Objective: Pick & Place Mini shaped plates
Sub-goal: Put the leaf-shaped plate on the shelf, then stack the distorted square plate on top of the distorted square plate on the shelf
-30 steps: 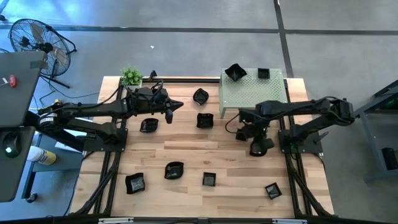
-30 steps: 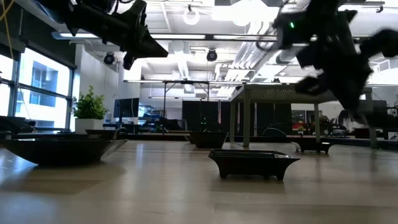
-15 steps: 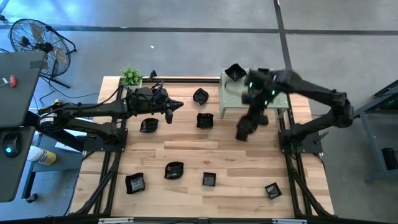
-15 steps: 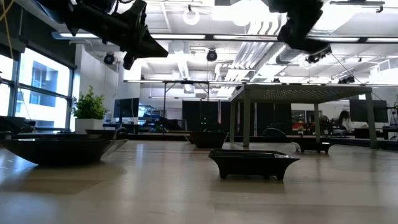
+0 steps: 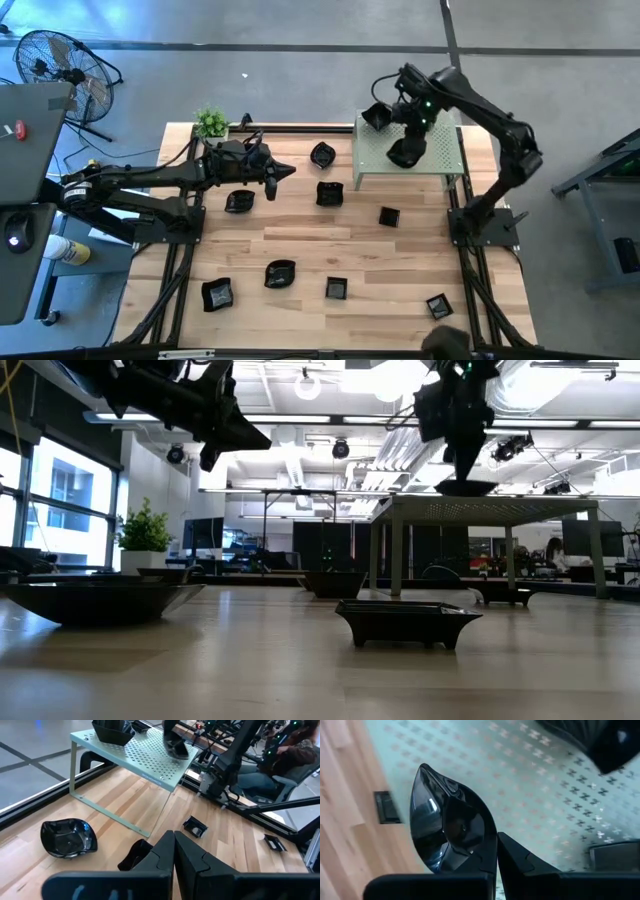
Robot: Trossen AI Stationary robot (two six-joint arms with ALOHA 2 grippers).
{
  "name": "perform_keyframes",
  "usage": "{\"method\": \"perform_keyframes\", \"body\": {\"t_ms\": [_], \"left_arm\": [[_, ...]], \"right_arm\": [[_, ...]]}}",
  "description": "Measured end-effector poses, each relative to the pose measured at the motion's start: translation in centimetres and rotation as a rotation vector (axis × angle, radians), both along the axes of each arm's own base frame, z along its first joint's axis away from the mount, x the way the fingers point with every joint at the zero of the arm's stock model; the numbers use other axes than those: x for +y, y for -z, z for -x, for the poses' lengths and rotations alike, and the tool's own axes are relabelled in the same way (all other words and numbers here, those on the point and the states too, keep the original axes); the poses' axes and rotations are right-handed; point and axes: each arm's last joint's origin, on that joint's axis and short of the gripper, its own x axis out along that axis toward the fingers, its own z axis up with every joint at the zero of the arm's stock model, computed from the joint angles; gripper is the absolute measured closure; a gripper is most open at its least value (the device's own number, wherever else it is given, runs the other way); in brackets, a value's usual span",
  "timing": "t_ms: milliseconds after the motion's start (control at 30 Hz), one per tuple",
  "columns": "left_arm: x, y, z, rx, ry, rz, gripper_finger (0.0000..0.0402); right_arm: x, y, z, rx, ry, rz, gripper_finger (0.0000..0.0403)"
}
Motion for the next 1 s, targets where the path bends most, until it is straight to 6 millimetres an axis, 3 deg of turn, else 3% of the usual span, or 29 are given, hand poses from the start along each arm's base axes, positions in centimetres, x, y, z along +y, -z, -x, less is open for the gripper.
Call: {"method": "perform_keyframes", "body": {"t_ms": [233,467,867,1000], "left_arm": [[0.0,0.0,0.0,0.003,0.001,-0.011,0.0401],[0.0,0.0,0.0,0.004,0.001,-0.011,0.0401],[0.0,0.0,0.0,0.004,-0.002,-0.012,0.0401],[0.0,0.1,0.0,0.010,-0.003,-0.010,0.0401]], "right_arm": [[-1.8,0.3,1.3,-0.004,0.047,0.012,0.0399],[-1.8,0.3,1.5,0.004,0.010,0.011,0.0395],[-1.8,0.4,1.3,0.029,0.017,0.040,0.0343],[-1.4,-0.3,1.5,0.011,0.026,0.061,0.0344]]}}
